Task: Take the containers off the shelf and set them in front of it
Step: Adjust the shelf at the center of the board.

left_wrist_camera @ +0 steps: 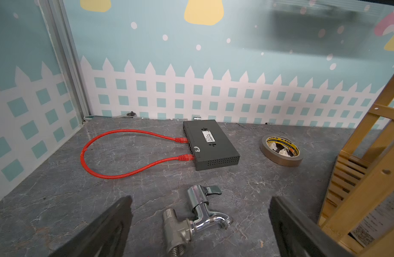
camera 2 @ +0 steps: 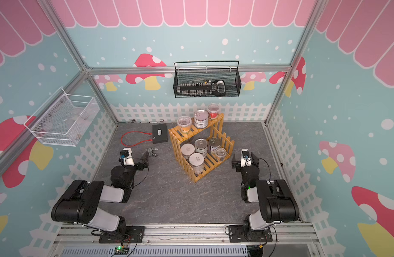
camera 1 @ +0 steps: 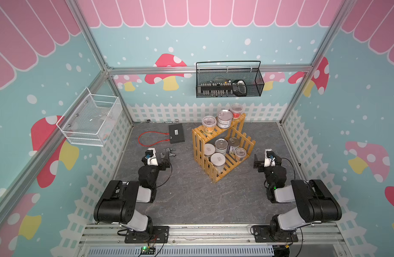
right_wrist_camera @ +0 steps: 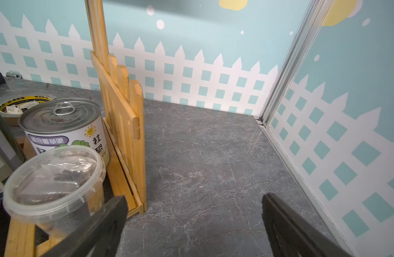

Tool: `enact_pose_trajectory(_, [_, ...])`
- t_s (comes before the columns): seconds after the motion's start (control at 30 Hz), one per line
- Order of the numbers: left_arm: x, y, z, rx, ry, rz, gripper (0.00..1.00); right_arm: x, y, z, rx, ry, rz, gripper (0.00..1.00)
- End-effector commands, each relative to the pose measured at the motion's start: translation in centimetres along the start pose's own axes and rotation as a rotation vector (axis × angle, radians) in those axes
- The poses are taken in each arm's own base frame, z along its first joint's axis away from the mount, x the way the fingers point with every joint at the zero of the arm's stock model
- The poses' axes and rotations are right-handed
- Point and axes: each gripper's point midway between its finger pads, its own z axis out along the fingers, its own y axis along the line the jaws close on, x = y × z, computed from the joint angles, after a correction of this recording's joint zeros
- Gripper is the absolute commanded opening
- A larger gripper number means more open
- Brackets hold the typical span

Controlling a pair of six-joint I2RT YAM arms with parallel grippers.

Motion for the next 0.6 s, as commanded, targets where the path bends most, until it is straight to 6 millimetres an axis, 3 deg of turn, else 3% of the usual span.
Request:
enact_pose_trajectory(0.0, [-0.34, 0.03, 0.19, 0.005, -0.007, 0.008, 0.99, -0.57, -0.25, 0.22, 0.011, -0.019, 0.003, 1.00])
enact_pose_trajectory(0.57, [-0.38, 0.02, 0.19, 0.005, -0.009, 0.008, 0.99, -0.51, -0.20, 0.28, 0.007, -0.016, 0.005, 1.00])
